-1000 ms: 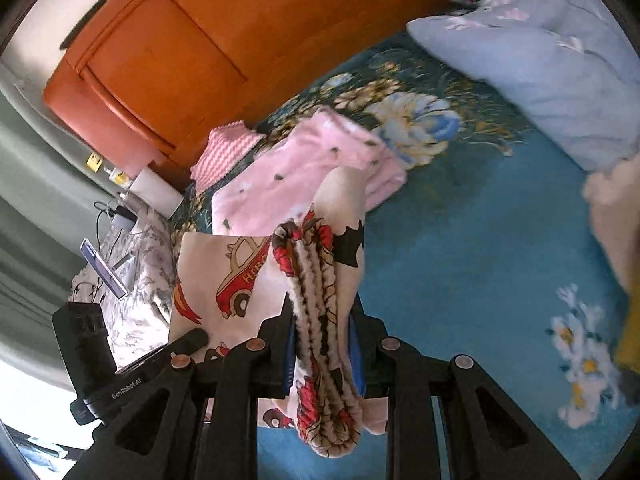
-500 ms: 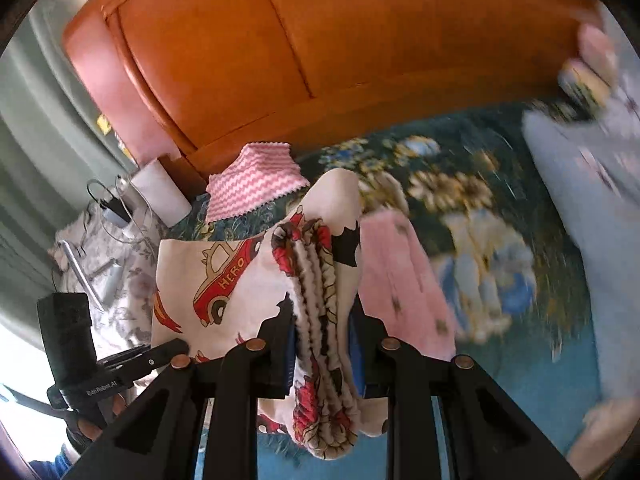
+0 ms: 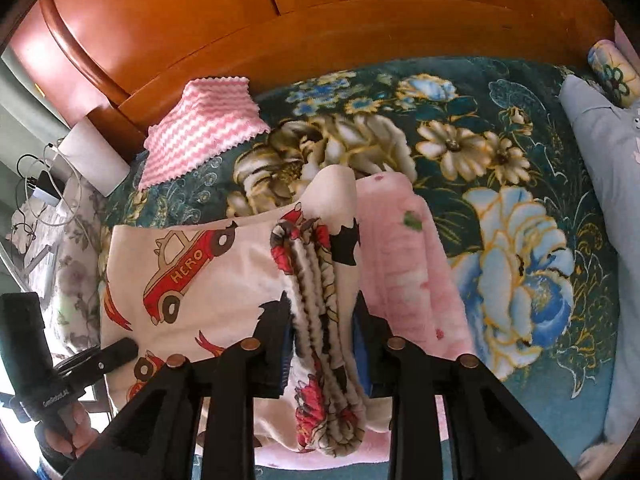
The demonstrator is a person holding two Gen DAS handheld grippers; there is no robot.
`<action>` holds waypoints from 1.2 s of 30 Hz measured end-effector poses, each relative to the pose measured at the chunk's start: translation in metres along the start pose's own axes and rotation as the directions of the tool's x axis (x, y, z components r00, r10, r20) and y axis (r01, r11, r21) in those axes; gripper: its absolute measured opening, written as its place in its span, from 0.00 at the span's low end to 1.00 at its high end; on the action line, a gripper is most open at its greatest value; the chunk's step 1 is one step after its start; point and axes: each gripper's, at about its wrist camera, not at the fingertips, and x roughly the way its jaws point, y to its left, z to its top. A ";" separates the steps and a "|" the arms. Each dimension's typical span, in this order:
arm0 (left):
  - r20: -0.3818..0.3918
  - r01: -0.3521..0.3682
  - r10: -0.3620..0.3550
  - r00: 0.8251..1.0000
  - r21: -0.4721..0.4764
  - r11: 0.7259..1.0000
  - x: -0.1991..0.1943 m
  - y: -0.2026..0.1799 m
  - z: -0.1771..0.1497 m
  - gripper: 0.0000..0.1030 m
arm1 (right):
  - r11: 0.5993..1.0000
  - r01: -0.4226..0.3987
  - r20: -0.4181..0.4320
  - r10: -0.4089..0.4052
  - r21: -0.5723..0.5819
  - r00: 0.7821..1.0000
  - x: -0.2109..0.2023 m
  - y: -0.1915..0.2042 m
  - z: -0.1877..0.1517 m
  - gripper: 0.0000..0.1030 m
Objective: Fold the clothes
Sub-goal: 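Carry the folded pants with both grippers toward the pink blanket by the headboard, then lower the pants onto the folded pink blanket and open both grippers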
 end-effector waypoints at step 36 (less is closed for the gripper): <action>0.189 -0.225 0.195 0.963 0.157 0.962 -0.026 -0.033 -0.069 0.60 | 0.962 0.079 0.193 -0.133 0.263 0.972 -0.015 0.006 -0.120 0.54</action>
